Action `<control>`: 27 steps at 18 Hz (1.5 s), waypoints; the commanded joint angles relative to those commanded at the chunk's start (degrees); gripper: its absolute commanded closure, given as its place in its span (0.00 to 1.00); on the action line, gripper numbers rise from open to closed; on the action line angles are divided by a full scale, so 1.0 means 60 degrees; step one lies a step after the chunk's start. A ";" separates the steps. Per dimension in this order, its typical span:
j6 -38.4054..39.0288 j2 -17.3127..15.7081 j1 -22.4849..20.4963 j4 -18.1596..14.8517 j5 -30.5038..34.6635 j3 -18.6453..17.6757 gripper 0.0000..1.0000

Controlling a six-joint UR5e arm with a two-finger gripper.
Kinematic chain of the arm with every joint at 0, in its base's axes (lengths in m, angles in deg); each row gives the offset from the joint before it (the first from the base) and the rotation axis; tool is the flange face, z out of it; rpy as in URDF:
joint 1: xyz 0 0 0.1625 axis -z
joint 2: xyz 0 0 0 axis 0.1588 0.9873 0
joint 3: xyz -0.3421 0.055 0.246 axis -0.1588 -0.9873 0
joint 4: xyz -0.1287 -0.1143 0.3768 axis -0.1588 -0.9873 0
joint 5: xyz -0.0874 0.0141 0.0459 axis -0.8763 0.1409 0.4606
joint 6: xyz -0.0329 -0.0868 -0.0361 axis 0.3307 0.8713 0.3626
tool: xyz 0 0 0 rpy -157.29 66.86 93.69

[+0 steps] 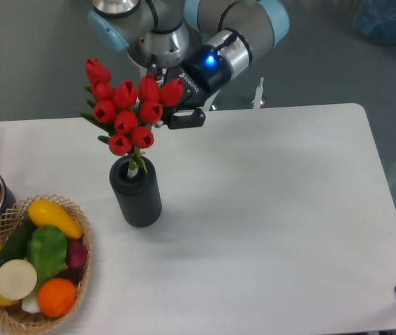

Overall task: Insert the flowers into the vase
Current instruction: 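Push the tulip stems further down into the vase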

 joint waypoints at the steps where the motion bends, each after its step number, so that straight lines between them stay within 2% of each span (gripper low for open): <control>1: -0.0044 0.0015 0.0000 0.0000 0.0015 -0.0044 0.77; 6: -0.0864 0.0234 0.0015 -0.0015 0.0015 -0.0410 0.74; 13: -0.1171 0.0570 0.0088 -0.0015 0.0527 -0.0455 0.74; 20: -0.1509 0.0967 0.0263 0.0029 0.0542 -0.0440 0.73; 27: -0.1524 0.1113 0.0322 0.0044 0.0571 -0.0455 0.66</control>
